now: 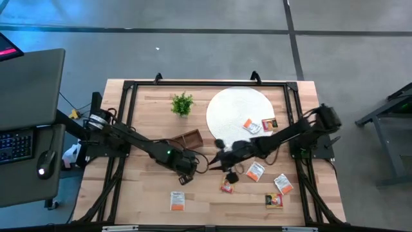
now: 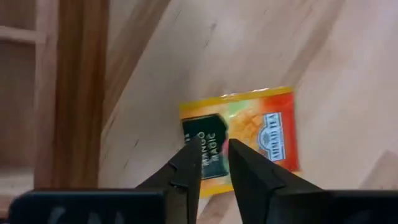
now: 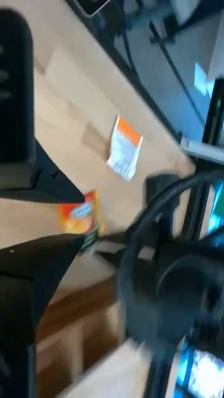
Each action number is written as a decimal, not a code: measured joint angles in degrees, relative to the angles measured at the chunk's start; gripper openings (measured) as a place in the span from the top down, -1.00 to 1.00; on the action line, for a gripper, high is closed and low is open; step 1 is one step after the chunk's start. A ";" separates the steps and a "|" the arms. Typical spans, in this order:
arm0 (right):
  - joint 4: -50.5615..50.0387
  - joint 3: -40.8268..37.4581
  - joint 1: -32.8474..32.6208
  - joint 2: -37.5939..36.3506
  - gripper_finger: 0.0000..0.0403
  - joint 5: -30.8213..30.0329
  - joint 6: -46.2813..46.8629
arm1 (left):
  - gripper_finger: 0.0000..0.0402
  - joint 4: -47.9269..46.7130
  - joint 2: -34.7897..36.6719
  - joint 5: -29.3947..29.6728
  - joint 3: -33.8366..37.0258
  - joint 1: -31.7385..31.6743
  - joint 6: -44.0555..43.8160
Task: Pick & Place Tea
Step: Put the yellow tea bag into the middle section of the wooden organizer
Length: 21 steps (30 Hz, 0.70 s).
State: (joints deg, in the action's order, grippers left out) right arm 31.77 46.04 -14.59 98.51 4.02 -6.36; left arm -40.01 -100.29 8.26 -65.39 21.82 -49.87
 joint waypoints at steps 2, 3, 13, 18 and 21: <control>-1.79 4.28 -0.10 4.88 0.72 1.99 -1.24 | 0.63 1.55 0.11 -0.24 0.28 0.10 -0.10; -2.81 6.74 -0.17 7.51 0.79 2.07 -1.32 | 0.64 1.27 0.13 -1.20 0.64 0.04 -0.10; -11.44 24.33 -0.01 24.42 0.98 5.81 0.43 | 0.64 -5.30 0.02 -1.10 1.81 -0.43 1.69; -11.73 26.87 0.58 26.01 0.97 6.85 2.10 | 0.64 -5.16 0.02 -1.89 1.81 -0.88 3.96; -12.56 26.73 0.97 26.24 0.99 6.72 2.68 | 0.64 -5.17 0.02 -2.28 1.76 -0.91 5.01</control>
State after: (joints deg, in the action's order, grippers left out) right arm 19.21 72.77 -13.62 124.75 10.73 -3.68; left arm -45.18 -100.27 5.98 -63.63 20.91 -44.86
